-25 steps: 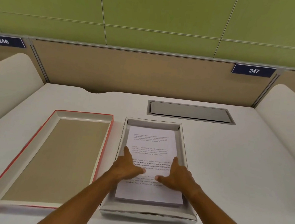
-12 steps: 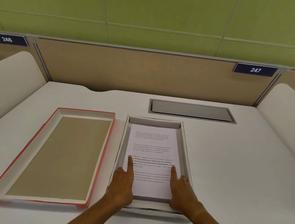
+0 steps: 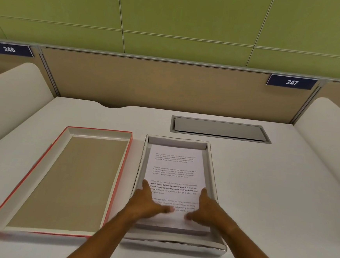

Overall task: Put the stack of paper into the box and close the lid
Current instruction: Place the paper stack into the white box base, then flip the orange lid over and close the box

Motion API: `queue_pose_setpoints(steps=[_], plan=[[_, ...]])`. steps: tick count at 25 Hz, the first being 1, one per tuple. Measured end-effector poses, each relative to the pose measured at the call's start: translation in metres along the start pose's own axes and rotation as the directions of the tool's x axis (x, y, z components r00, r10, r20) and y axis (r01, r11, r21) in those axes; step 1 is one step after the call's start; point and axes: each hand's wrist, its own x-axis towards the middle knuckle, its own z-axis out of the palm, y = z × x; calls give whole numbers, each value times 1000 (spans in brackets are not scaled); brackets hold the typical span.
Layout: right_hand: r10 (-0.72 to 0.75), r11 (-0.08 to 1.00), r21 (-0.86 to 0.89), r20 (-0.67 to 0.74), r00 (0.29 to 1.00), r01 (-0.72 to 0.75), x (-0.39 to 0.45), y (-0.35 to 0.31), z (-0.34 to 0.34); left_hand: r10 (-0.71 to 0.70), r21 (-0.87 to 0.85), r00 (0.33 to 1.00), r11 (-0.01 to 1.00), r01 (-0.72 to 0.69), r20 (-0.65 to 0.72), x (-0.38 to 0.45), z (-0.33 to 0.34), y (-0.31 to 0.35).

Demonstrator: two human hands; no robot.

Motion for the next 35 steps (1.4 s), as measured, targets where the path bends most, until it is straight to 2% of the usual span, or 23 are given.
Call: queue_pose_setpoints(steps=[1,3,5,6,10,14,16,19,20,22,24,26,28,31,35], plan=[[-4,995,98,-53,999,9,4,-2,-2,-38,-126,999,991,35,-28,4,-4,6],[40,959,284,-110,993,-8,9,-9,-8,-128,-408,991,904,129,29,14,-11,16],[83,914,402,-72,994,-47,11,-13,-14,-142,-630,986,759,166,89,25,-16,21],[91,892,447,-33,995,-67,13,-13,-18,-167,-684,982,707,180,86,28,-21,21],[45,800,593,96,994,-94,14,-10,-28,-334,-729,935,610,310,118,35,-34,13],[50,776,623,90,995,-95,11,-14,-30,-335,-711,931,620,332,143,31,-43,14],[28,838,544,35,999,-43,7,-20,-27,-330,-711,934,624,324,135,27,-45,16],[3,958,279,-228,974,62,-5,-32,-17,-279,-702,955,661,265,98,13,-43,22],[-69,977,172,-299,952,125,-7,-35,-12,-245,-681,968,700,218,58,6,-41,25],[-225,974,-72,-337,914,213,-10,-38,-4,-163,-569,983,818,88,-82,-8,-36,30],[-312,942,-234,-337,889,242,-9,-39,3,-66,-356,967,934,-27,-248,-22,-27,27],[-376,908,-321,-340,862,269,-10,-40,7,10,-117,928,991,-58,-374,-32,-18,17],[-429,875,-384,-335,839,294,-16,-42,12,83,112,916,993,-42,-393,-44,-13,3],[-476,837,-449,-316,821,312,-23,-44,23,146,380,901,925,23,-409,-57,-15,-17],[-528,777,-535,-270,805,330,-35,-54,46,177,556,875,822,120,-450,-77,-22,-40]])
